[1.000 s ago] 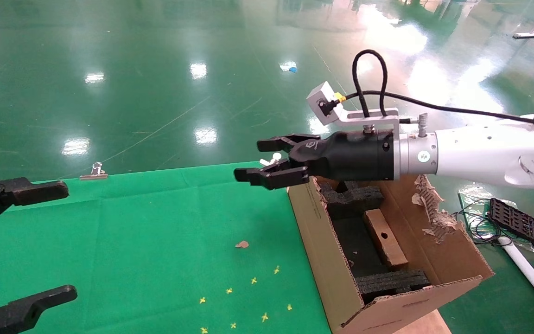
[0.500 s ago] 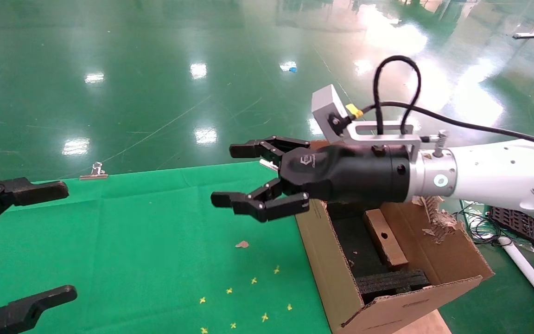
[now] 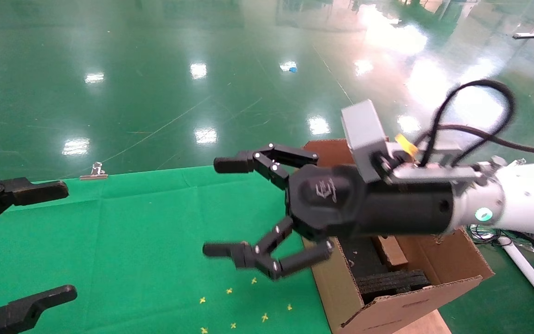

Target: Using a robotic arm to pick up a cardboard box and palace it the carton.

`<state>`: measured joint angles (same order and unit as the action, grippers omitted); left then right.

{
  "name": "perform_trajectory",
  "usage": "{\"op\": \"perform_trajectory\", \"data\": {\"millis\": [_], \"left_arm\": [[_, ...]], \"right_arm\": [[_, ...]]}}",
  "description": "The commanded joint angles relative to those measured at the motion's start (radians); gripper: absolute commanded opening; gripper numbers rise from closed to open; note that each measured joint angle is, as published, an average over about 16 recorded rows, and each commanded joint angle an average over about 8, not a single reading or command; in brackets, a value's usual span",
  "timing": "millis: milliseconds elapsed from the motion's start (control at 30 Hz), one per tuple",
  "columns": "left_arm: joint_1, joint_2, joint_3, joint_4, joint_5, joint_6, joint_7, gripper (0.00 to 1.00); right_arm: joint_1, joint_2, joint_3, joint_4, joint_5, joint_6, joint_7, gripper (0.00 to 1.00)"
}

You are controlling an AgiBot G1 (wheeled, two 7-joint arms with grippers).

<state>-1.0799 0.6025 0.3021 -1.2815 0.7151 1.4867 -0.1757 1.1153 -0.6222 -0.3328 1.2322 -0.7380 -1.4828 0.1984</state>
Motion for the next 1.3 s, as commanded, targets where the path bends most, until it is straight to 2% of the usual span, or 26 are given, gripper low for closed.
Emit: {"op": "perform_trajectory", "data": {"millis": [33,267,1300], "left_arm": [[0.000,0.000,0.000,0.000,0.000,0.000,0.000,1.00],[0.000,0.000,0.000,0.000,0.000,0.000,0.000,1.00],[0.000,0.000,0.000,0.000,0.000,0.000,0.000,1.00]], "right_arm": [[-0.029,0.008,0.038,0.037,0.005,-0.009,-0.007,1.00],[-0.067,0.016,0.087,0.085,0.014,-0.021,-0.014,1.00],[-0.042,0.012,0.054,0.052,0.008,-0.013,-0.011,1.00]]}}
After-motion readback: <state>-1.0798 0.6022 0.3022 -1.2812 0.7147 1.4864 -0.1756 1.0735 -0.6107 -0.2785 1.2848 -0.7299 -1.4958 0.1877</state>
